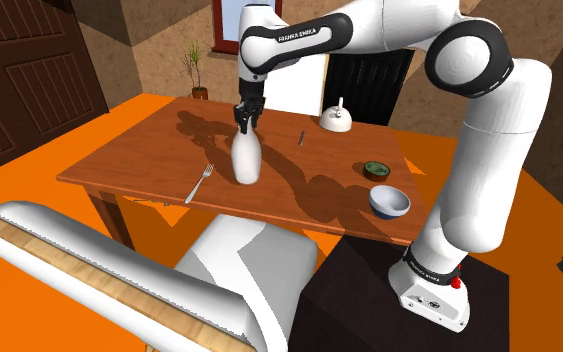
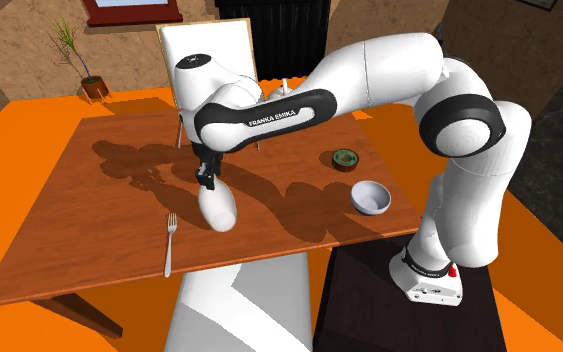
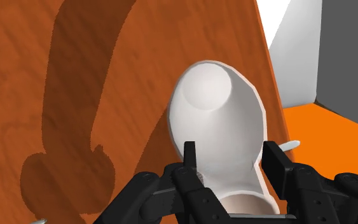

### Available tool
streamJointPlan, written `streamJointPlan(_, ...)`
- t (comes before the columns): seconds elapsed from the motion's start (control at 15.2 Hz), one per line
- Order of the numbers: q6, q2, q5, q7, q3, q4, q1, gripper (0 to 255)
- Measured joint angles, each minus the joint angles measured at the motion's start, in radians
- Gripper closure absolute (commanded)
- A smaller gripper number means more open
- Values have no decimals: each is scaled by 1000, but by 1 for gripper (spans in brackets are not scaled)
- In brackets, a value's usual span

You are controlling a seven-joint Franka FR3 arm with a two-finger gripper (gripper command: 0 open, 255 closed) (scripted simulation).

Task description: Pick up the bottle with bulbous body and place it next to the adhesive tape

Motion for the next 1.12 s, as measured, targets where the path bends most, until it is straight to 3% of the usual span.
streamJointPlan(0.66, -128, -13, 0, -2, -1, 114, -2, 255)
streamJointPlan(1.12, -206, -101, 10, -111, -46, 103, -66, 255)
